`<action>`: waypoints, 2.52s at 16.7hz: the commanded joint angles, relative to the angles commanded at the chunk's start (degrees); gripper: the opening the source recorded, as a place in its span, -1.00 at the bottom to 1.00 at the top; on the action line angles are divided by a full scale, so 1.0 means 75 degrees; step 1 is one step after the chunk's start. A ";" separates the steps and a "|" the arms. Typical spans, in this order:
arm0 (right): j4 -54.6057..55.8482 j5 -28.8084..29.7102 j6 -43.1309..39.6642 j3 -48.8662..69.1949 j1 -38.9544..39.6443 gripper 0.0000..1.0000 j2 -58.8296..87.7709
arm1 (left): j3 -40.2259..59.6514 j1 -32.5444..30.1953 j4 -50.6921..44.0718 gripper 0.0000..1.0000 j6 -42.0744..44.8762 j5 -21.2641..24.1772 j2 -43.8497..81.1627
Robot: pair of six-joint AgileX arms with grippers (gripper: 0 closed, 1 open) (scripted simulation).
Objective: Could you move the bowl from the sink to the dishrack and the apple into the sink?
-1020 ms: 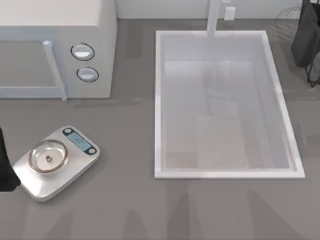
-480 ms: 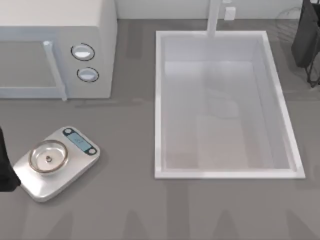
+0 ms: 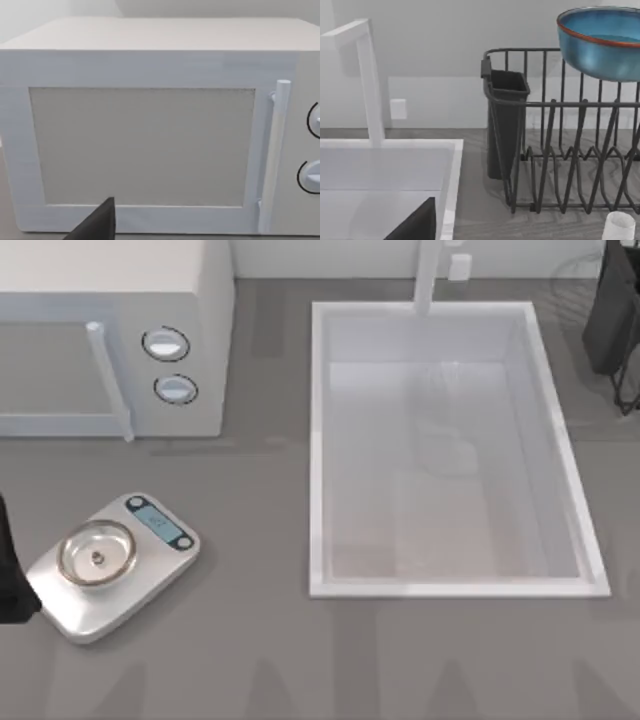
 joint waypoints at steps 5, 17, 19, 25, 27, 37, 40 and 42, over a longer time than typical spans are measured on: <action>0.0000 0.0000 0.0000 0.0000 0.0000 1.00 0.0000 | 0.0000 0.0000 0.0000 1.00 0.0000 0.0000 0.0000; 0.0000 0.0000 0.0000 0.0000 0.0000 1.00 0.0000 | 0.0000 0.0000 0.0000 1.00 0.0000 0.0000 0.0000; 0.0001 0.0000 0.0000 0.0002 -0.0001 1.00 0.0002 | 0.0000 0.0000 0.0000 1.00 0.0000 0.0000 0.0000; -0.0981 -0.0006 -0.0356 0.0863 -0.0357 1.00 0.1201 | 0.0000 0.0000 0.0000 1.00 0.0000 0.0000 0.0000; -0.1738 0.0004 -0.0627 0.1500 -0.0637 1.00 0.2195 | 0.0000 0.0000 0.0000 1.00 0.0000 0.0000 0.0000; -0.6200 0.0013 -0.2226 0.5296 -0.2266 1.00 0.8075 | 0.0000 0.0000 0.0000 1.00 0.0000 0.0000 0.0000; -0.7268 0.0009 -0.2605 0.6204 -0.2654 1.00 0.9486 | 0.0000 0.0000 0.0000 1.00 0.0000 0.0000 0.0000; -0.7805 0.0007 -0.2796 0.6661 -0.2850 1.00 1.0183 | 0.0000 0.0000 0.0000 1.00 0.0000 0.0000 0.0000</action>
